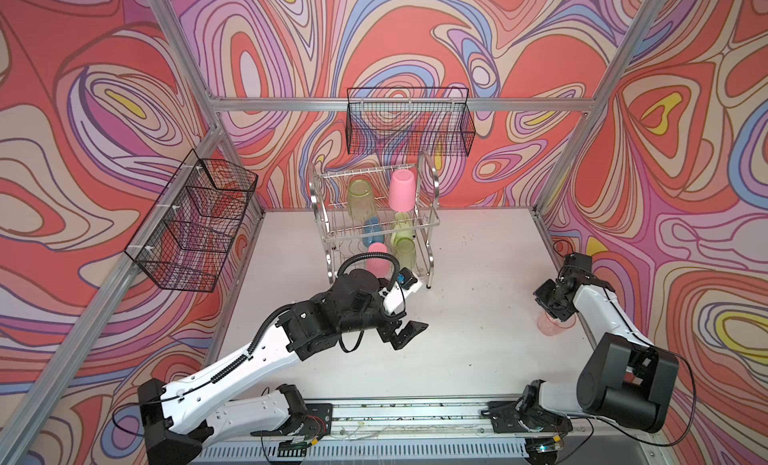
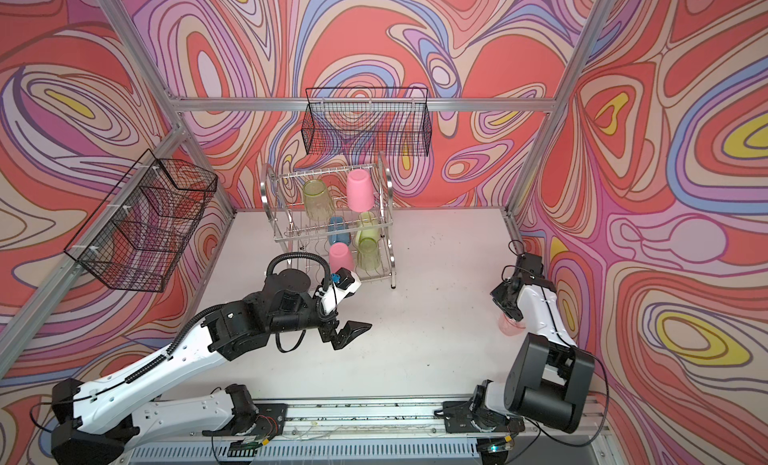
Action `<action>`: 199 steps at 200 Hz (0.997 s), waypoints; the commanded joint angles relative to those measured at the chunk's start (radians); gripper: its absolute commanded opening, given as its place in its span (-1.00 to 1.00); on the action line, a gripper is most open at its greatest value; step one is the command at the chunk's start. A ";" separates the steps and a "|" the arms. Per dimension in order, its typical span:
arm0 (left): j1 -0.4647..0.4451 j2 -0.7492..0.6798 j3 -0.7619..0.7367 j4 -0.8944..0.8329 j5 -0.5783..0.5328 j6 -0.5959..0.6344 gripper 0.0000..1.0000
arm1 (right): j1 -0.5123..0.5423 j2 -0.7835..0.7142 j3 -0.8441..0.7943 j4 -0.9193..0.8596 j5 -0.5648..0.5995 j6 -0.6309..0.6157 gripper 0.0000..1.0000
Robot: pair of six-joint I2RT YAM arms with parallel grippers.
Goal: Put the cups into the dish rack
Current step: 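Close the right gripper on the rim of the clear cup, then lift the clear cup toward the left gripper near the rack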
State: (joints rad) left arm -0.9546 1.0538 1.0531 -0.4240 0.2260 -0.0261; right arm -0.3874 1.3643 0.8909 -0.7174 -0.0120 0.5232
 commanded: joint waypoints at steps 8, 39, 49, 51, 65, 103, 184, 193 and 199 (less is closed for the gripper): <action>0.007 -0.012 -0.011 0.011 -0.014 0.015 0.99 | -0.006 -0.021 -0.023 0.012 0.028 -0.011 -0.63; 0.007 -0.011 -0.010 0.007 -0.016 0.014 0.99 | -0.007 -0.033 -0.030 0.004 0.033 -0.021 -0.78; 0.007 -0.012 -0.010 0.008 -0.018 0.014 0.99 | -0.007 -0.036 -0.030 0.002 0.035 -0.024 -0.84; 0.007 -0.011 -0.010 0.008 -0.020 0.015 0.99 | -0.007 -0.036 -0.030 0.000 0.035 -0.025 -0.85; 0.008 -0.007 -0.009 0.005 -0.024 0.015 0.99 | -0.007 -0.045 -0.031 -0.003 0.033 -0.028 -0.91; 0.007 0.006 -0.005 -0.005 -0.036 0.011 1.00 | -0.006 -0.069 -0.042 0.001 0.032 -0.032 -0.99; 0.007 0.011 -0.012 0.008 -0.048 0.008 1.00 | 0.061 -0.162 0.013 -0.040 0.033 -0.035 -1.00; 0.007 0.014 -0.012 0.008 -0.051 0.008 1.00 | 0.092 -0.164 0.026 -0.045 0.049 -0.031 -1.00; 0.007 0.013 -0.011 0.009 -0.053 0.009 1.00 | 0.116 -0.163 0.036 -0.049 0.061 -0.028 -1.00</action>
State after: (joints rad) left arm -0.9539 1.0569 1.0531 -0.4236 0.1825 -0.0265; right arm -0.3382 1.2209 0.8742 -0.7475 0.0204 0.4980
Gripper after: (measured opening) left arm 0.998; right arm 0.058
